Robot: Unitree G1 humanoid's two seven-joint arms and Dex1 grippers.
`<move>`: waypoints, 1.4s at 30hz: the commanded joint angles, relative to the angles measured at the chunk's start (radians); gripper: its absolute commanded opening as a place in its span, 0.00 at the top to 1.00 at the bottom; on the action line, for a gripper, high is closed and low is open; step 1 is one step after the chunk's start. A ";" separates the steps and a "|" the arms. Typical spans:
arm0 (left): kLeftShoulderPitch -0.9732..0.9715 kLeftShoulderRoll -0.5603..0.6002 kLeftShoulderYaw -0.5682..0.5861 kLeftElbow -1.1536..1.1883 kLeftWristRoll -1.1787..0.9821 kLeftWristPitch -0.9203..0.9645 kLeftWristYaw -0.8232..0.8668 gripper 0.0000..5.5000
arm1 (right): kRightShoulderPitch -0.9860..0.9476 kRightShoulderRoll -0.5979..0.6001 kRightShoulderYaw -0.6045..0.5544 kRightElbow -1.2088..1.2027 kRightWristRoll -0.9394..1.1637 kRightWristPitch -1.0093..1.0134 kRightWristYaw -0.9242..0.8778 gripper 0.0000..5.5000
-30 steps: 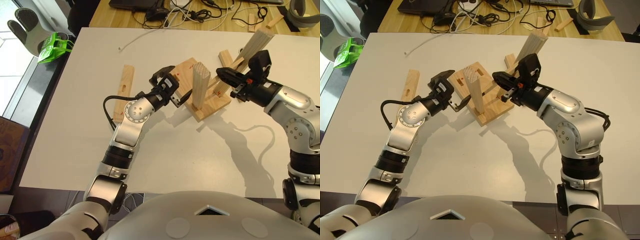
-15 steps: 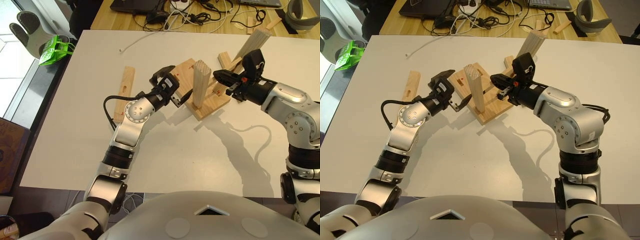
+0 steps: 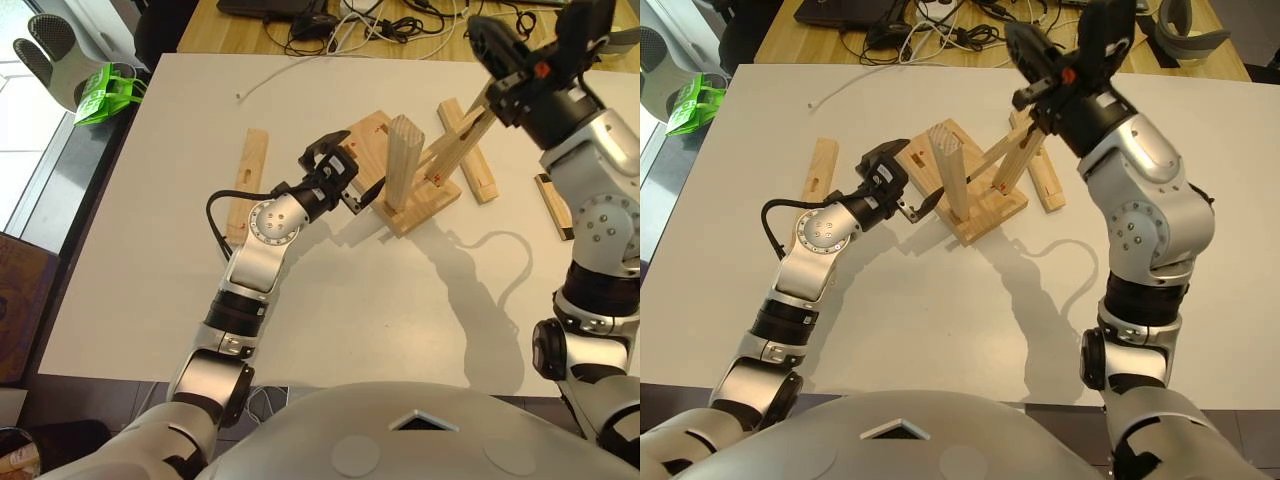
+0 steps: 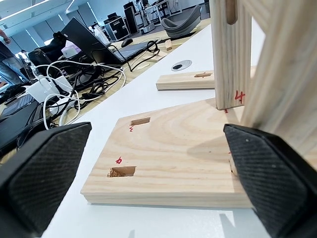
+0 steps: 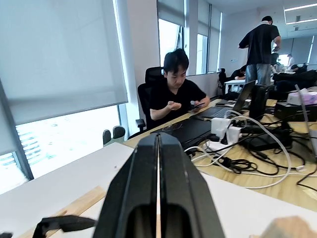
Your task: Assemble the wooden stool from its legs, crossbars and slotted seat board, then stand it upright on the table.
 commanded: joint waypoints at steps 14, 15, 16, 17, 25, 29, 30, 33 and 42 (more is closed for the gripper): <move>-0.008 -0.012 -0.020 -0.019 0.014 0.001 -0.002 0.10 | 0.272 -0.231 0.399 0.257 -0.263 0.083 0.255 1.00; -0.008 -0.012 -0.020 -0.020 0.015 0.002 -0.002 0.10 | 0.267 -0.223 0.398 0.256 -0.265 0.077 0.250 1.00; -0.005 -0.011 -0.021 -0.023 0.015 0.003 -0.002 0.10 | 0.267 -0.218 0.397 0.253 -0.267 0.072 0.247 1.00; -0.007 -0.012 -0.022 -0.021 0.016 0.002 -0.002 0.10 | 0.257 -0.198 0.374 0.243 -0.265 0.016 0.239 1.00; -0.028 -0.052 -0.001 -0.027 0.006 -0.006 0.050 0.10 | 0.120 -0.041 0.158 0.058 -0.266 -0.327 0.072 1.00; -0.026 -0.064 0.035 -0.060 0.000 0.016 0.094 0.10 | -0.017 0.010 0.144 -0.032 -0.293 -0.314 -0.029 1.00; -0.026 -0.057 0.045 -0.067 0.001 0.020 0.099 0.10 | -0.045 0.014 0.145 -0.040 -0.300 -0.302 -0.043 1.00; -0.030 -0.045 0.083 -0.063 0.015 0.024 0.139 0.10 | -0.066 0.006 0.161 -0.044 -0.301 -0.206 -0.052 1.00; -0.075 -0.070 0.246 -0.011 0.015 0.061 0.352 0.10 | 0.379 -0.093 0.398 0.406 -0.337 0.085 0.107 1.00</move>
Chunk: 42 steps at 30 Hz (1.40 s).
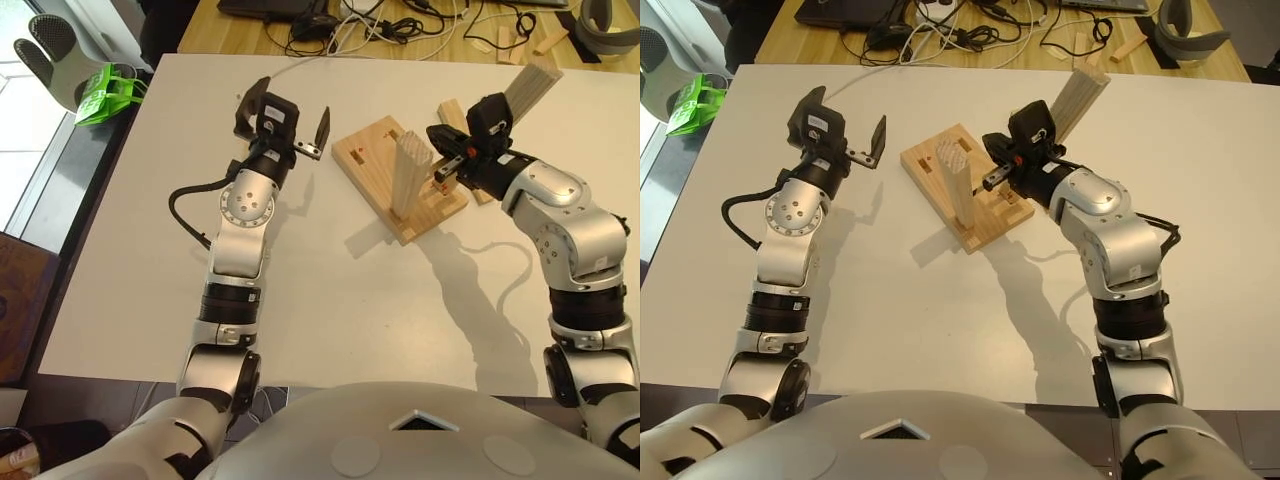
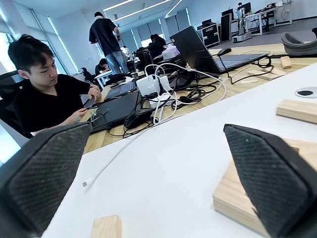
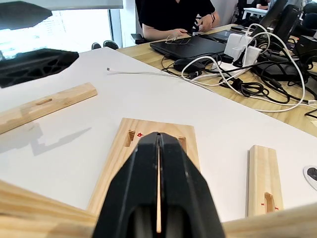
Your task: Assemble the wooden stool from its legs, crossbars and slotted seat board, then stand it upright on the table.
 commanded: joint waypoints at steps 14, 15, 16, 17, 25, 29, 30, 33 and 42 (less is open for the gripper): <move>-0.044 -0.023 0.034 0.035 -0.029 -0.008 0.043 0.10 | -0.042 0.190 -0.104 0.002 -0.032 -0.449 -0.098 1.00; -0.044 -0.023 0.033 0.037 -0.029 -0.011 0.043 0.10 | -0.071 0.196 -0.119 -0.016 -0.028 -0.440 -0.114 1.00; -0.044 -0.023 0.032 0.039 -0.029 -0.013 0.043 0.10 | -0.117 0.200 -0.135 -0.040 -0.025 -0.430 -0.135 1.00; -0.044 -0.024 0.030 0.040 -0.030 -0.015 0.041 0.10 | -0.157 0.197 -0.148 -0.065 -0.028 -0.415 -0.153 1.00; -0.045 -0.022 0.026 0.037 -0.032 -0.019 0.036 0.10 | 0.104 0.026 0.024 0.095 -0.145 -0.257 -0.004 1.00; -0.043 -0.023 0.027 0.032 -0.033 -0.017 0.036 0.10 | 0.184 0.002 0.079 0.230 -0.221 -0.316 0.015 1.00; -0.042 -0.023 0.027 0.032 -0.033 -0.017 0.037 0.10 | 0.165 0.024 0.059 0.225 -0.209 -0.354 0.003 1.00; -0.043 -0.025 0.024 0.038 -0.036 -0.015 0.032 0.10 | 0.114 0.093 -0.033 0.173 -0.136 -0.478 -0.025 1.00; 0.002 -0.009 -0.008 0.013 -0.050 -0.021 -0.046 0.10 | -0.153 0.125 -0.197 -0.193 0.382 -0.158 0.010 1.00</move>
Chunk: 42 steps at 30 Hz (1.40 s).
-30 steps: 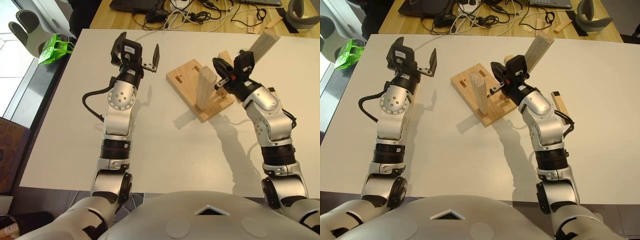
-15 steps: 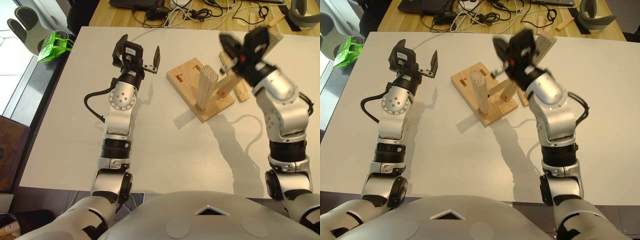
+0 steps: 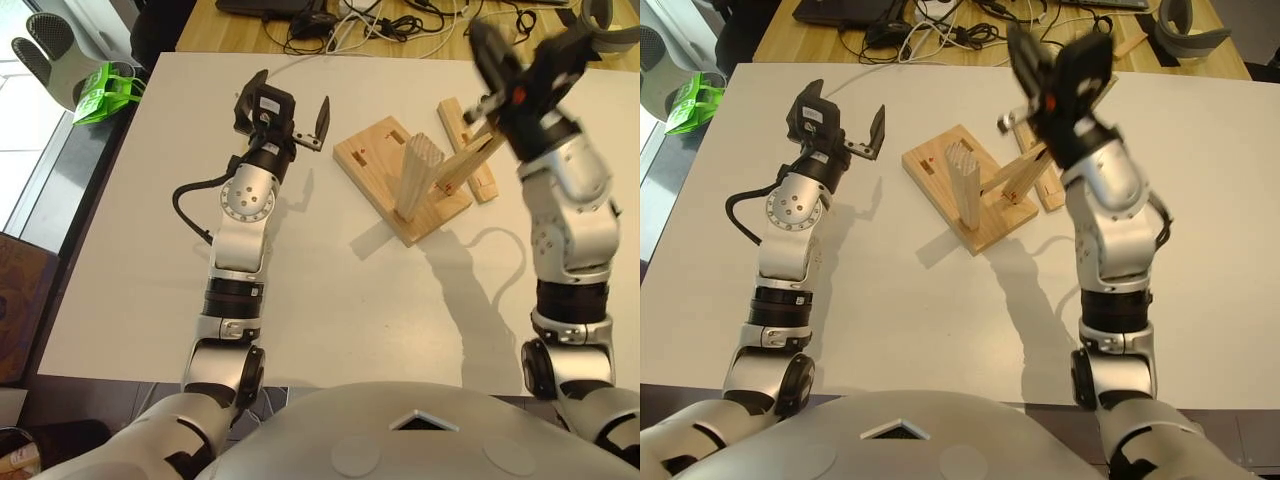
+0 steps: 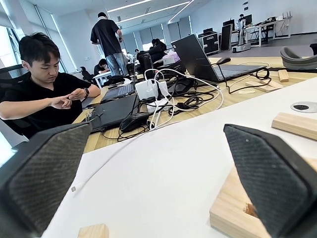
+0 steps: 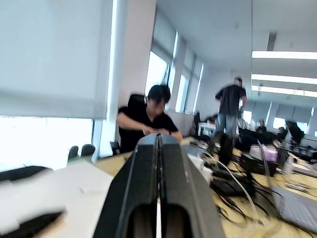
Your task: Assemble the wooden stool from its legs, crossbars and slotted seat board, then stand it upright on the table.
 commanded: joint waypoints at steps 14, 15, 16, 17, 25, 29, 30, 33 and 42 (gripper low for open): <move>0.057 0.008 -0.014 0.062 0.002 -0.073 -0.035 0.10 | 0.124 -0.135 -0.098 -0.132 1.110 0.657 0.164 1.00; 0.057 0.006 -0.015 0.065 0.002 -0.075 -0.034 0.10 | 0.131 -0.148 -0.088 -0.129 1.159 0.674 0.143 1.00; 0.056 0.005 -0.015 0.069 0.002 -0.079 -0.033 0.10 | 0.145 -0.172 -0.067 -0.101 1.189 0.714 0.142 1.00; 0.055 0.005 -0.015 0.071 0.001 -0.081 -0.033 0.10 | 0.155 -0.192 -0.051 -0.080 1.208 0.741 0.140 1.00; 0.067 0.011 -0.018 0.051 -0.012 -0.090 -0.056 0.10 | 0.230 -0.191 0.220 0.051 0.729 0.674 0.233 1.00; 0.075 0.010 -0.018 0.050 -0.010 -0.091 -0.060 0.10 | 0.214 0.012 0.289 0.205 0.414 0.406 0.095 1.00; 0.075 0.010 -0.018 0.053 -0.009 -0.094 -0.059 0.10 | 0.211 0.060 0.287 0.238 0.321 0.303 0.041 1.00; 0.070 0.015 -0.014 0.071 -0.008 -0.105 -0.058 0.10 | 0.252 0.087 0.266 0.255 0.126 0.100 -0.024 1.00; 0.073 0.018 -0.008 0.109 -0.009 -0.146 -0.054 0.10 | 0.381 0.008 0.215 0.234 -0.029 -0.025 0.055 1.00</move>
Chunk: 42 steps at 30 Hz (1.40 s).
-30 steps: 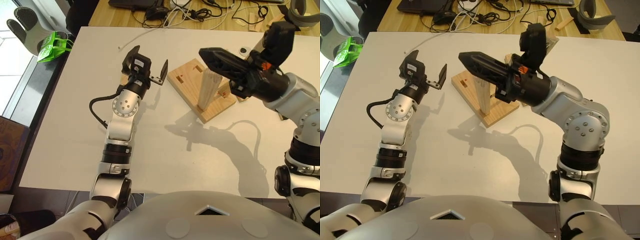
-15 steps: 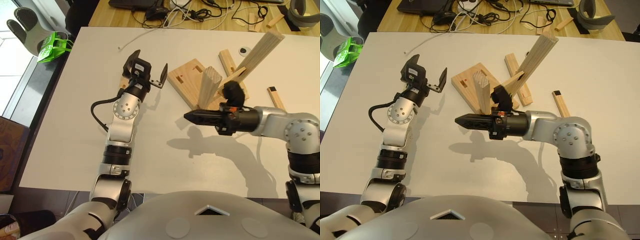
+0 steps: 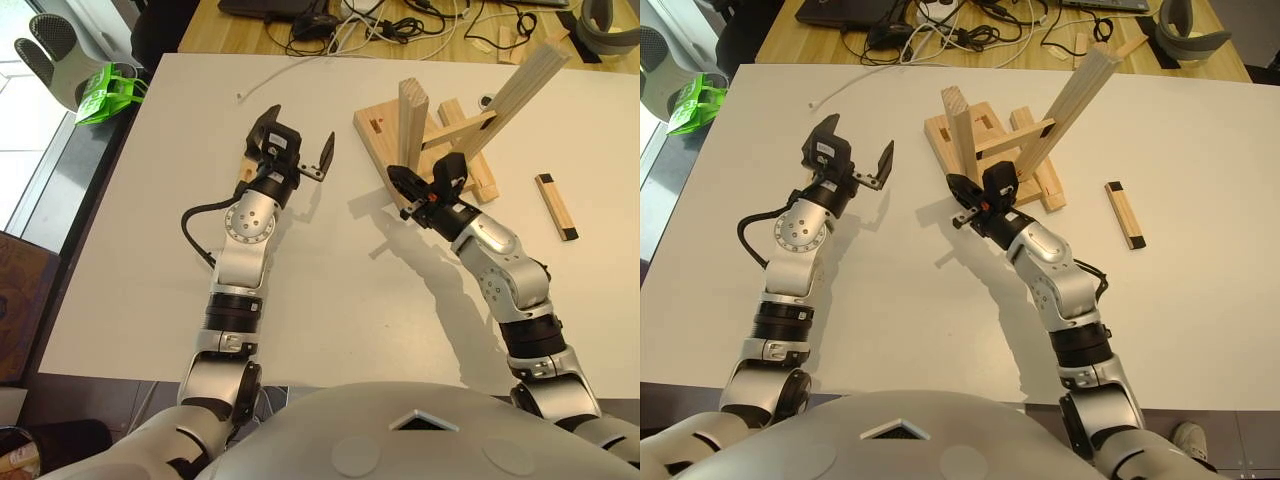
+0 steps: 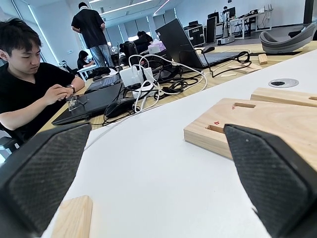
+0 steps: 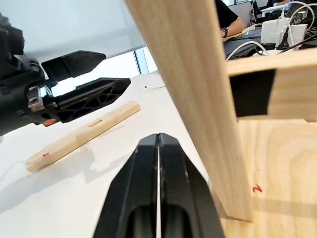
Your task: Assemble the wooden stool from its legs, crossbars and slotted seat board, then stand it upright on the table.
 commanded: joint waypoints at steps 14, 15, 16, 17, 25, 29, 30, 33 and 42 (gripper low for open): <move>-0.027 -0.022 -0.013 0.042 -0.022 -0.027 -0.024 0.10 | 0.069 -0.048 -0.107 -0.076 -0.089 -0.018 0.051 0.85; -0.039 -0.034 -0.023 0.042 -0.028 -0.022 -0.031 0.10 | 0.070 -0.044 -0.111 -0.076 -0.090 -0.014 0.050 0.81; -0.066 -0.055 -0.054 0.045 -0.050 -0.005 -0.079 0.10 | 0.076 -0.051 -0.106 -0.077 -0.096 -0.010 0.058 0.81; -0.086 -0.069 -0.074 0.050 -0.065 0.007 -0.114 0.10 | 0.076 -0.055 -0.101 -0.074 -0.102 -0.007 0.065 0.81; -0.154 -0.065 -0.150 0.030 -0.230 0.180 -0.448 0.10 | 0.196 -0.214 -0.114 -0.104 -0.118 0.002 0.223 0.81; -0.218 -0.132 -0.105 0.071 -0.264 0.197 -0.380 0.10 | 0.224 -0.222 -0.138 -0.099 -0.119 0.001 0.229 0.81; -0.234 -0.144 -0.095 0.088 -0.264 0.194 -0.360 0.10 | 0.214 -0.218 -0.138 -0.088 -0.122 -0.003 0.230 0.81; -0.264 -0.166 -0.089 0.112 -0.263 0.182 -0.340 0.10 | 0.189 -0.209 -0.134 -0.057 -0.138 -0.023 0.228 0.81; -0.203 -0.099 -0.195 -0.239 -0.490 0.498 -0.574 0.10 | 0.181 -0.201 -0.155 0.040 -0.175 -0.092 0.217 0.81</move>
